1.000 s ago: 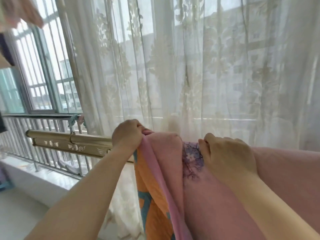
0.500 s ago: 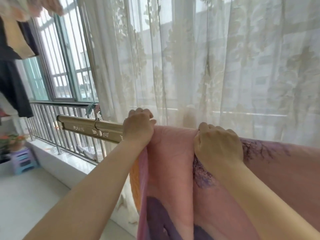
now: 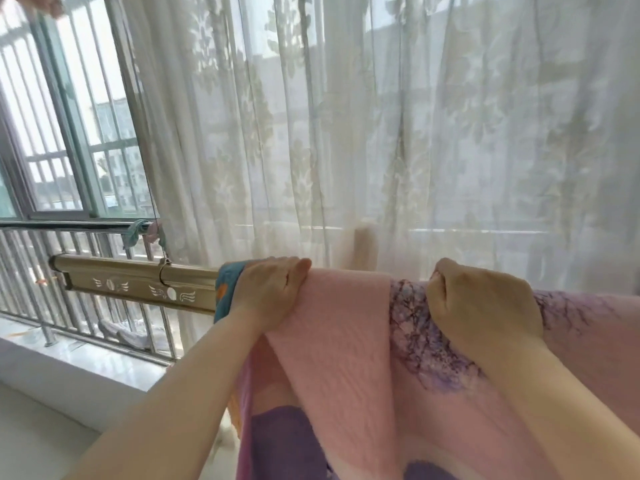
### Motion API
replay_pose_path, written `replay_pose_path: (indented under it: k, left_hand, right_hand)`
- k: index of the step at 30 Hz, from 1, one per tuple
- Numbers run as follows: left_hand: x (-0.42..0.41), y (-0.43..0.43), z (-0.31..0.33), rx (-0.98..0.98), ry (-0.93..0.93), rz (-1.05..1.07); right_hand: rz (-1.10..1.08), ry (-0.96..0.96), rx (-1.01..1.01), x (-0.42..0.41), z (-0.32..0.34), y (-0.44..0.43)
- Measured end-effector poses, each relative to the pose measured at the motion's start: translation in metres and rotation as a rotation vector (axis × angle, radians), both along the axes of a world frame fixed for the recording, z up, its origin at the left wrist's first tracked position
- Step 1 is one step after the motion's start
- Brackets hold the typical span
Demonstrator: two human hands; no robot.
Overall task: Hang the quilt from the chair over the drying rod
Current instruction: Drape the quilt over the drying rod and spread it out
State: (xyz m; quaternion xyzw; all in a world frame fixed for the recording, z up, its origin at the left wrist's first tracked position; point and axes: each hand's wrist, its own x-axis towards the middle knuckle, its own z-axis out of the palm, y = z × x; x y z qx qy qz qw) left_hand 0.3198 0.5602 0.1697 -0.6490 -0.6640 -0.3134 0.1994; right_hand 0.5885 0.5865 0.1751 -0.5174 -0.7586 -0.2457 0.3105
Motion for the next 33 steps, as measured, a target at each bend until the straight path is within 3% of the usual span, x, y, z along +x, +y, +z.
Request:
replay_pose_path:
  k: [15,19,23,26,33]
  left_hand:
    - [-0.109,-0.031,-0.008,0.170,0.031,0.138]
    - [-0.115,-0.030,-0.008,0.095,0.023,0.190]
    - [-0.105,-0.028,-0.009,0.053,0.025,0.160]
    - [-0.098,-0.026,-0.008,0.051,0.050,0.111]
    - [-0.109,-0.031,-0.009,-0.007,0.057,-0.084]
  right_hand:
    - [-0.128,0.054,-0.027,-0.019,-0.002,-0.014]
    - [-0.085,0.124,-0.061,-0.064,0.004,-0.017]
    - [0.176,0.045,-0.056,-0.166,-0.003,-0.034]
    - [0.247,0.005,0.034,-0.226,-0.007,-0.036]
    - [0.211,0.009,0.181,-0.238,-0.015,-0.022]
